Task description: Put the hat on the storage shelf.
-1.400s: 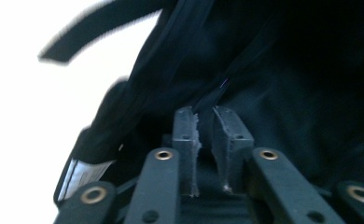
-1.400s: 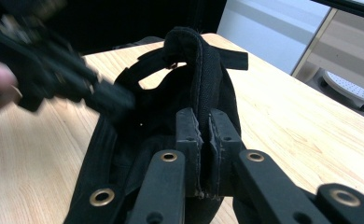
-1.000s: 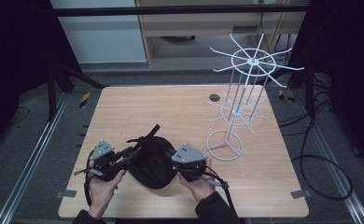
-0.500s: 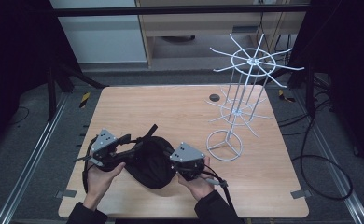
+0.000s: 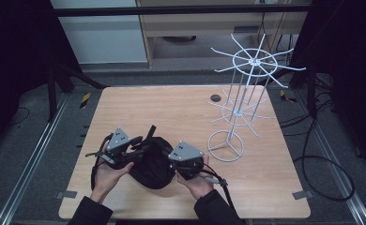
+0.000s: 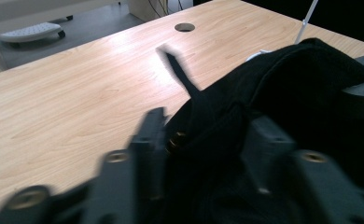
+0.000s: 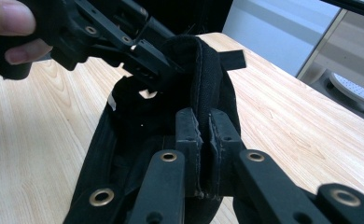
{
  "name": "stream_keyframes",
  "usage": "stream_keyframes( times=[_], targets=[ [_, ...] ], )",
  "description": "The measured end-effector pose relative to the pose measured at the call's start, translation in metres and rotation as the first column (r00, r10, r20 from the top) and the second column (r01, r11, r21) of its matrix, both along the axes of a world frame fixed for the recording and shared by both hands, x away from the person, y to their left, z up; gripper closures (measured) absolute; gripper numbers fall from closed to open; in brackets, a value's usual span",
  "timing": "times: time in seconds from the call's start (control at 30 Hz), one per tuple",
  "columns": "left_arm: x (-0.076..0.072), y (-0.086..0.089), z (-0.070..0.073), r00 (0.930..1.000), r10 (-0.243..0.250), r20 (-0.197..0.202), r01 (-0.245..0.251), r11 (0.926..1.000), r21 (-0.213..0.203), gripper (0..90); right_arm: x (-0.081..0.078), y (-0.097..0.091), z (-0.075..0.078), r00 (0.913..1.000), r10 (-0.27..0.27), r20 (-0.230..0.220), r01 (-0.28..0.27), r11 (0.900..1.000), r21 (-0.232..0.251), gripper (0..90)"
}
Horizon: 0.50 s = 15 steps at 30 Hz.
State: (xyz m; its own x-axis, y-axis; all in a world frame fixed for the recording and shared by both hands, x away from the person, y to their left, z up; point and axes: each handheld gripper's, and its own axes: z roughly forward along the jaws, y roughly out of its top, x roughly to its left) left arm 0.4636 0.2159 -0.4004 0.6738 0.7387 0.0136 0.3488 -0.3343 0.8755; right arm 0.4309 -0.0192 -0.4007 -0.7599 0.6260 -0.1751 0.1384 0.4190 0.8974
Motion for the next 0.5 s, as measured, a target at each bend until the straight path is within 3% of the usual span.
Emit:
stream_keyframes(
  times=[0.1,0.17,0.27,0.33,0.37,0.4,0.47,0.5],
  targets=[
    [-0.001,-0.003,0.000,0.9998,0.004,-0.019,-0.003,0.9997,0.024,70.9,0.002,0.003,0.001,0.9999,0.000,-0.011,0.000,1.0000,-0.006,84.0],
    [-0.002,-0.004,0.000,0.9999,0.004,-0.016,-0.003,0.9994,0.035,72.3,0.002,0.003,0.001,0.9998,-0.004,-0.017,0.004,1.0000,-0.004,83.7],
    [-0.002,-0.003,0.001,0.9998,0.010,-0.017,-0.010,0.9998,0.019,72.9,0.003,0.003,0.001,0.9997,-0.005,-0.024,0.005,1.0000,-0.002,82.7],
    [-0.003,-0.001,0.002,0.9996,0.022,-0.015,-0.022,0.9998,0.001,73.4,0.003,0.001,0.002,0.9991,-0.002,-0.042,0.003,0.9997,0.023,75.0],
    [-0.003,0.001,0.002,0.9992,0.039,-0.012,-0.039,0.9992,-0.008,73.8,0.003,-0.003,0.003,0.9978,0.003,-0.067,0.001,0.9978,0.066,66.9],
    [-0.003,0.001,0.002,0.9992,0.039,-0.012,-0.039,0.9992,-0.008,73.9,0.003,-0.003,0.003,0.9978,0.003,-0.067,0.001,0.9978,0.066,66.9],
    [-0.004,0.004,0.004,0.9976,0.069,-0.004,-0.069,0.9972,-0.031,74.4,0.000,-0.009,0.006,0.9968,0.014,-0.079,-0.006,0.9945,0.105,54.6],
    [-0.005,0.005,0.005,0.9965,0.083,-0.002,-0.083,0.9955,-0.045,83.3,-0.002,-0.012,0.006,0.9957,0.016,-0.091,-0.006,0.9935,0.113,50.0]
  ],
)
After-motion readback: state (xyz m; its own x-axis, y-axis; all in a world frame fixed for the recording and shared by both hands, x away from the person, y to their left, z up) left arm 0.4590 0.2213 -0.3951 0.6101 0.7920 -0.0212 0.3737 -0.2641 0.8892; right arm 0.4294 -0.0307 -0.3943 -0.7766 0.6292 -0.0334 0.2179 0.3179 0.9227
